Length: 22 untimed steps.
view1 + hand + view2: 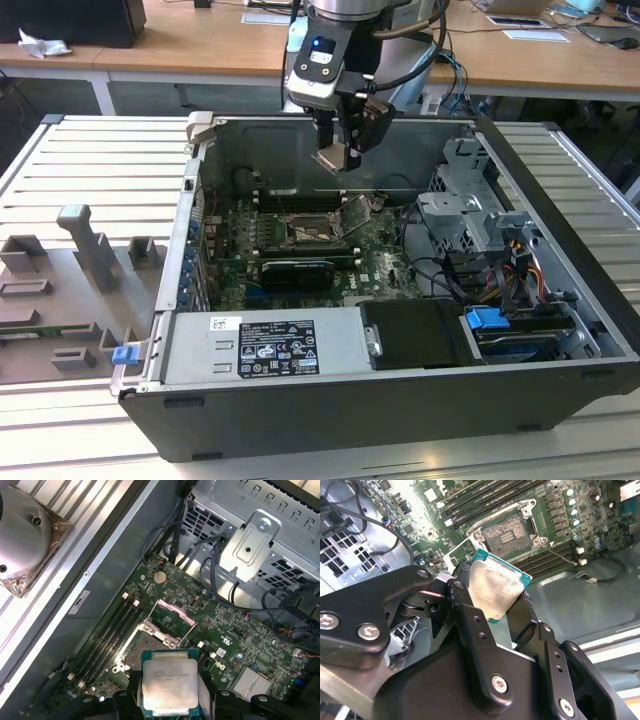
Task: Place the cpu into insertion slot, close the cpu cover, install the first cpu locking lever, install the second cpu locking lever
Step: 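Place the cpu into insertion slot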
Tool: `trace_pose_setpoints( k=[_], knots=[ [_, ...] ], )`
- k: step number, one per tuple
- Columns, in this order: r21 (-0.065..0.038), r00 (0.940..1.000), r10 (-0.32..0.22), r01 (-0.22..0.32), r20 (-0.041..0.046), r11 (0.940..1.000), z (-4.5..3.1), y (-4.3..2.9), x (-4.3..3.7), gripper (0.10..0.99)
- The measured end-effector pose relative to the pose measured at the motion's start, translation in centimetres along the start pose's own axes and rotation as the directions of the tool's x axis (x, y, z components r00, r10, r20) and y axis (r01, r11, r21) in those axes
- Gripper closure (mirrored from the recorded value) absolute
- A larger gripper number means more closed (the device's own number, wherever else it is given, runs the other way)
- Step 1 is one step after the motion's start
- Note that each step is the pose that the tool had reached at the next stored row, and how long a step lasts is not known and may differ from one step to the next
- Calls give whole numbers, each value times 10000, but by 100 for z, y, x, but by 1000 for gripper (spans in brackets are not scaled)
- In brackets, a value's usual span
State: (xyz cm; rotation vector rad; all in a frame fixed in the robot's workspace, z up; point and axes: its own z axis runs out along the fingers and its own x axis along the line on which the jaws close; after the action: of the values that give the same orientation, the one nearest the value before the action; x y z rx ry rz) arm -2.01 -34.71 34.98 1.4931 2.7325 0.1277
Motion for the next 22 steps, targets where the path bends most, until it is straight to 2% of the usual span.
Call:
trace_pose_setpoints(
  k=[9, 14, 22],
  knots=[
    [-17, 9960, 889, -889, 77, 9960, 7, -1, 0, 549],
    [-34, 9875, 1567, -1567, 135, 9876, 14, -1, 0, 549],
    [-56, 9744, 2240, -2239, 192, 9746, 21, -2, 0, 549]
  ],
)
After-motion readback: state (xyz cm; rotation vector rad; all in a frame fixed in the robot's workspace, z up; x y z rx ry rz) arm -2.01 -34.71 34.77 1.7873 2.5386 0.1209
